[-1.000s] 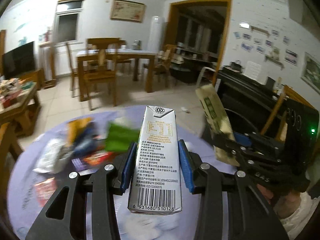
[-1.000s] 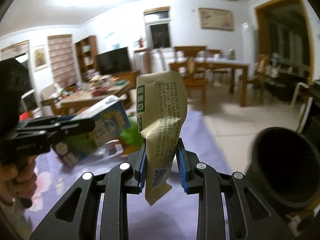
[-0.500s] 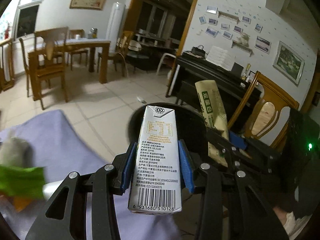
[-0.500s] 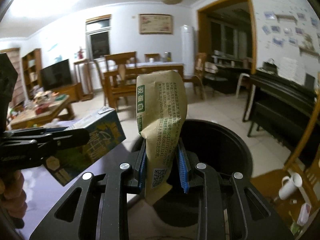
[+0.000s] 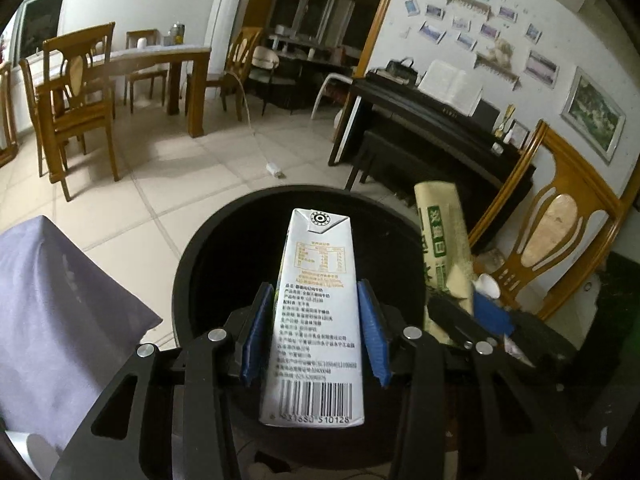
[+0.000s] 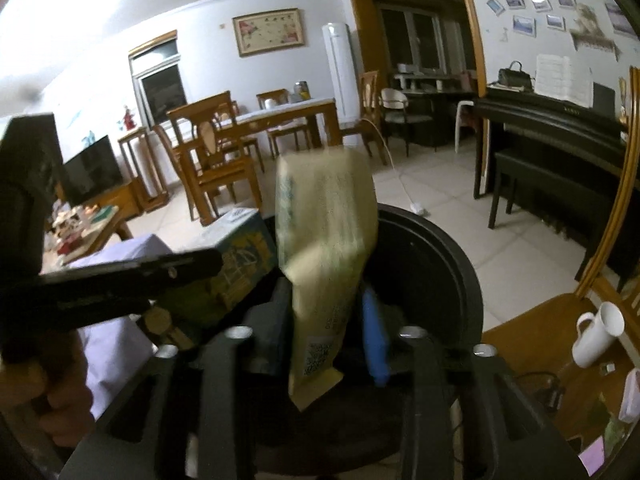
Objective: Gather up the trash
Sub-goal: 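Carry both items to the black bin and open both tools to drop them, then grasp the red snack box with left tool while right tool grasps the green wrapper, then carry both items over the bin and open both tools to release them, then grasp the clear plastic tray with left tool while right tool grasps the white paper roll, then carry tray and roll to the bin and open both tools to drop them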
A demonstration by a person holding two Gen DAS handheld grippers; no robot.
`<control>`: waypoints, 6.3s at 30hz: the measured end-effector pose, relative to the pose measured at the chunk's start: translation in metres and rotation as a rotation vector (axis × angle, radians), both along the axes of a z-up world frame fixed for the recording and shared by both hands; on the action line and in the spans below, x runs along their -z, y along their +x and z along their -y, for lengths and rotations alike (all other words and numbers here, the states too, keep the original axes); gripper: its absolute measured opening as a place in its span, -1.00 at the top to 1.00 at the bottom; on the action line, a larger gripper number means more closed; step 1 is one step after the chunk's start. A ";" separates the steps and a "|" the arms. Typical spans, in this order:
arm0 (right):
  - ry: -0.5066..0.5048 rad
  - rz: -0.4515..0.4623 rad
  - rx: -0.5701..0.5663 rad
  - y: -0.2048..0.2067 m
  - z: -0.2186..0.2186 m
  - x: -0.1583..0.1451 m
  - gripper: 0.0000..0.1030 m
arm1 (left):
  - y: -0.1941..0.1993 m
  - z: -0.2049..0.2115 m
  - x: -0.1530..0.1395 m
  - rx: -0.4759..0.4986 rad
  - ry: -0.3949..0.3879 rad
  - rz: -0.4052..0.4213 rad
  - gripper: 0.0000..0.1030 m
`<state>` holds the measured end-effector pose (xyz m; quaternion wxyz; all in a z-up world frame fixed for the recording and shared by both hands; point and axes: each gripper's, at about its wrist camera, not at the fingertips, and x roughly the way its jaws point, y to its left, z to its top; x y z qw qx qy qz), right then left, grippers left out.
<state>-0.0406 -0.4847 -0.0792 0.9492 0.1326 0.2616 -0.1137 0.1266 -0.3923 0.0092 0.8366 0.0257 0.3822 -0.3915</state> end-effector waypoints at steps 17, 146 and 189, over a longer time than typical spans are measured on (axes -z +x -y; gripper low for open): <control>-0.046 0.039 -0.097 -0.016 -0.078 -0.050 -0.43 | -0.043 -0.105 -0.043 -0.111 -0.011 0.111 -0.72; 0.018 -0.277 -0.616 0.102 -0.318 -0.040 0.49 | -0.044 -0.352 0.020 -0.304 0.151 0.021 0.11; 0.166 -0.092 -0.602 0.076 -0.278 -0.072 0.10 | -0.076 -0.306 0.010 -0.257 0.092 0.025 0.07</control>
